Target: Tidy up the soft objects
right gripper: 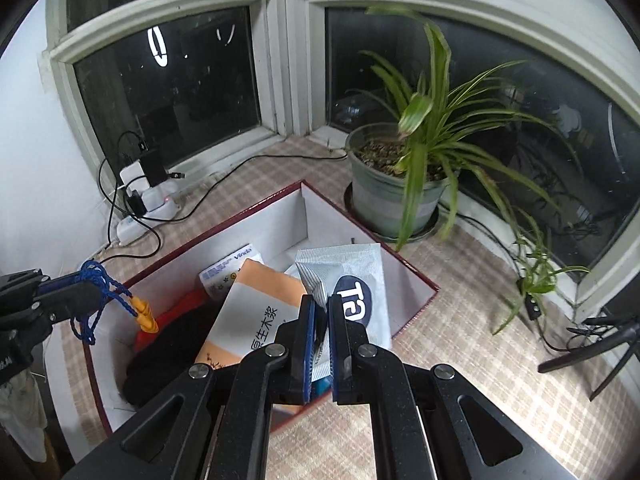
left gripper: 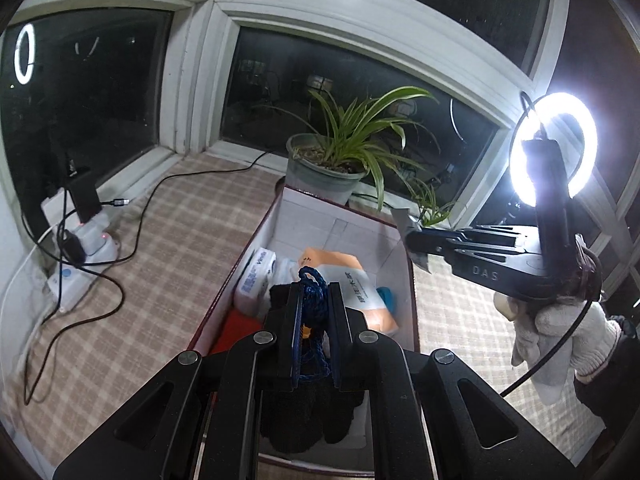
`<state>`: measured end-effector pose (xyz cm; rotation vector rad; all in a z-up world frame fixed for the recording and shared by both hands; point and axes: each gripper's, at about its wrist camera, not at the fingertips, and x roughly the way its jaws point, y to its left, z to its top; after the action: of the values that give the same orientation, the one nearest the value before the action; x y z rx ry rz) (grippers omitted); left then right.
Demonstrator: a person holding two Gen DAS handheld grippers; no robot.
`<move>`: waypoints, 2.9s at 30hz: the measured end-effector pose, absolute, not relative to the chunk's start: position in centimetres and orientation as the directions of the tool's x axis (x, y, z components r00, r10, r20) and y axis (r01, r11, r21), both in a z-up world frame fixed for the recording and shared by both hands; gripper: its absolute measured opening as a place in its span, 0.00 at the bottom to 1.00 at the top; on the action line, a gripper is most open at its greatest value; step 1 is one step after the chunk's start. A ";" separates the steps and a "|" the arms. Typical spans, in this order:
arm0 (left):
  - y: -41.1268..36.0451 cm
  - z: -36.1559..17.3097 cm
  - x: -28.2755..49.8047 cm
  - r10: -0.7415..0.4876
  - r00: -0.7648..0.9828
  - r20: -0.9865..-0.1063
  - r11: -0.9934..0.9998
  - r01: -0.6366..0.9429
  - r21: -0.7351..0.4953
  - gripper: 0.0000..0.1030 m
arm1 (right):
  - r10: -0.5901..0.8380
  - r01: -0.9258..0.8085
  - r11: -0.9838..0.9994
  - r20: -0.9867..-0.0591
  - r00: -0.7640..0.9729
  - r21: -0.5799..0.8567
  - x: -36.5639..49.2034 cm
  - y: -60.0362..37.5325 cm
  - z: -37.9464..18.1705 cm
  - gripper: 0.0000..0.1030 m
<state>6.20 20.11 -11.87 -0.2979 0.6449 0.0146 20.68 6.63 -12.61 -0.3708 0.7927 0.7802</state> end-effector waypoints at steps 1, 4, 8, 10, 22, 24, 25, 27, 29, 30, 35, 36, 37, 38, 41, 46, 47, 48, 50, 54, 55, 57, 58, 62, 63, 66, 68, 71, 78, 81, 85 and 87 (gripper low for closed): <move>20.1 -12.0 6.4 -0.077 0.798 -0.598 0.958 -0.108 -0.267 0.09 | 0.477 -0.743 0.669 -0.753 0.452 -0.022 20.8 6.9 -12.8 0.06; 20.3 -12.3 6.8 -0.078 0.788 -0.611 0.957 -0.113 -0.269 0.10 | 0.472 -0.751 0.660 -0.765 0.438 -0.022 21.3 7.6 -13.4 0.08; 20.4 -12.7 7.1 -0.073 0.779 -0.623 0.956 -0.122 -0.265 0.16 | 0.457 -0.749 0.662 -0.771 0.443 -0.037 21.7 8.0 -13.9 0.09; 20.6 -12.9 7.2 -0.070 0.776 -0.627 0.955 -0.130 -0.267 0.23 | 0.457 -0.746 0.665 -0.771 0.444 -0.036 21.9 8.1 -14.1 0.17; 20.8 -13.0 6.8 -0.056 0.767 -0.640 0.948 -0.160 -0.275 0.48 | 0.458 -0.736 0.674 -0.750 0.477 -0.057 21.2 7.7 -13.6 0.58; 20.7 -13.0 6.6 -0.044 0.763 -0.645 0.949 -0.169 -0.265 0.58 | 0.457 -0.737 0.673 -0.749 0.480 -0.062 20.9 7.6 -13.6 0.63; 20.7 -13.0 6.6 -0.040 0.761 -0.647 0.949 -0.173 -0.263 0.63 | 0.457 -0.736 0.673 -0.747 0.483 -0.064 20.8 7.4 -13.5 0.66; 20.7 -13.0 6.4 -0.029 0.755 -0.655 0.948 -0.187 -0.257 0.66 | 0.459 -0.734 0.675 -0.742 0.489 -0.066 20.5 7.1 -13.4 0.68; 20.6 -13.0 6.2 -0.017 0.751 -0.660 0.949 -0.196 -0.247 0.70 | 0.461 -0.730 0.680 -0.740 0.491 -0.061 20.2 6.7 -13.3 0.69; 20.5 -13.0 6.1 -0.003 0.745 -0.668 0.950 -0.207 -0.235 0.73 | 0.462 -0.729 0.682 -0.739 0.490 -0.056 20.1 6.5 -13.3 0.69; 20.2 -12.8 5.4 0.035 0.728 -0.685 0.946 -0.245 -0.212 0.75 | 0.477 -0.724 0.689 -0.726 0.496 -0.042 19.0 5.4 -12.5 0.71; 20.0 -12.5 5.2 0.044 0.729 -0.683 0.947 -0.248 -0.204 0.75 | 0.481 -0.724 0.688 -0.722 0.498 -0.041 18.6 5.1 -12.3 0.73; 19.8 -12.4 5.0 0.048 0.730 -0.681 0.948 -0.249 -0.200 0.75 | 0.484 -0.724 0.688 -0.719 0.499 -0.040 18.4 4.9 -12.1 0.73; 19.6 -12.3 4.8 0.053 0.730 -0.681 0.949 -0.250 -0.194 0.75 | 0.490 -0.724 0.689 -0.713 0.501 -0.035 18.0 4.6 -11.9 0.73; 19.0 -11.7 4.0 0.064 0.734 -0.677 0.951 -0.251 -0.182 0.75 | 0.500 -0.718 0.695 -0.703 0.507 -0.024 17.2 3.6 -11.4 0.74; 17.6 -10.6 2.6 0.077 0.746 -0.662 0.954 -0.249 -0.170 0.75 | 0.506 -0.710 0.704 -0.684 0.525 -0.024 15.5 1.7 -10.7 0.74; 17.3 -10.4 2.3 0.076 0.747 -0.660 0.954 -0.248 -0.170 0.75 | 0.506 -0.707 0.707 -0.681 0.530 -0.026 15.2 1.4 -10.6 0.74; 17.0 -10.2 2.0 0.076 0.749 -0.659 0.954 -0.245 -0.170 0.75 | 0.508 -0.705 0.709 -0.677 0.533 -0.023 14.7 0.9 -10.4 0.74; 16.3 -9.9 1.6 0.074 0.750 -0.657 0.956 -0.241 -0.167 0.75 | 0.512 -0.701 0.713 -0.670 0.537 -0.017 14.0 0.2 -10.1 0.74; 14.9 -9.2 0.6 0.079 0.754 -0.652 0.958 -0.239 -0.160 0.75 | 0.515 -0.687 0.726 -0.654 0.554 -0.010 12.3 -1.3 -9.6 0.77; 14.5 -9.0 0.3 0.080 0.756 -0.650 0.958 -0.238 -0.159 0.75 | 0.515 -0.684 0.730 -0.649 0.561 -0.012 11.9 -1.7 -9.5 0.77; 13.7 -8.6 -0.2 0.084 0.760 -0.644 0.960 -0.235 -0.152 0.75 | 0.514 -0.675 0.737 -0.637 0.574 -0.013 11.0 -2.6 -9.2 0.77; 13.5 -8.5 -0.3 0.086 0.761 -0.643 0.961 -0.234 -0.148 0.75 | 0.516 -0.670 0.742 -0.631 0.579 -0.009 10.5 -3.1 -8.9 0.78; 12.1 -8.2 -1.3 0.092 0.763 -0.639 0.963 -0.231 -0.138 0.75 | 0.513 -0.648 0.761 -0.617 0.597 0.005 9.1 -5.2 -8.1 0.78; 11.7 -8.1 -1.5 0.092 0.763 -0.640 0.963 -0.231 -0.137 0.75 | 0.511 -0.644 0.765 -0.614 0.602 0.005 8.8 -5.7 -7.9 0.78; 10.6 -8.0 -2.3 0.091 0.764 -0.639 0.963 -0.230 -0.138 0.75 | 0.507 -0.636 0.772 -0.607 0.612 0.003 7.6 -6.9 -7.4 0.79; 10.0 -7.8 -2.8 0.093 0.764 -0.639 0.962 -0.234 -0.139 0.75 | 0.505 -0.631 0.776 -0.599 0.621 0.000 6.7 -7.8 -7.0 0.79; 8.6 -7.5 -3.8 0.098 0.767 -0.634 0.963 -0.234 -0.134 0.75 | 0.504 -0.626 0.780 -0.590 0.631 -0.002 5.3 -9.1 -6.6 0.79; 6.6 -6.2 -6.2 0.122 0.783 -0.609 0.961 -0.247 -0.124 0.75 | 0.522 -0.627 0.779 -0.569 0.635 0.014 2.6 -11.7 -6.2 0.81; 5.9 -6.0 -7.0 0.128 0.786 -0.604 0.960 -0.251 -0.124 0.75 | 0.522 -0.627 0.779 -0.562 0.641 0.007 1.7 -12.4 -6.3 0.82; 5.0 -5.9 -7.9 0.132 0.788 -0.601 0.958 -0.257 -0.126 0.75 | 0.532 -0.635 0.773 -0.560 0.634 0.016 0.9 -13.2 -6.4 0.82; 4.7 -5.9 -8.1 0.134 0.789 -0.600 0.957 -0.260 -0.128 0.75 | 0.534 -0.637 0.771 -0.561 0.633 0.017 0.7 -13.6 -6.4 0.82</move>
<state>-8.12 4.71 -5.87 -0.2094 0.6282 0.2138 0.73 -13.55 -6.43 -0.1899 0.5767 0.6744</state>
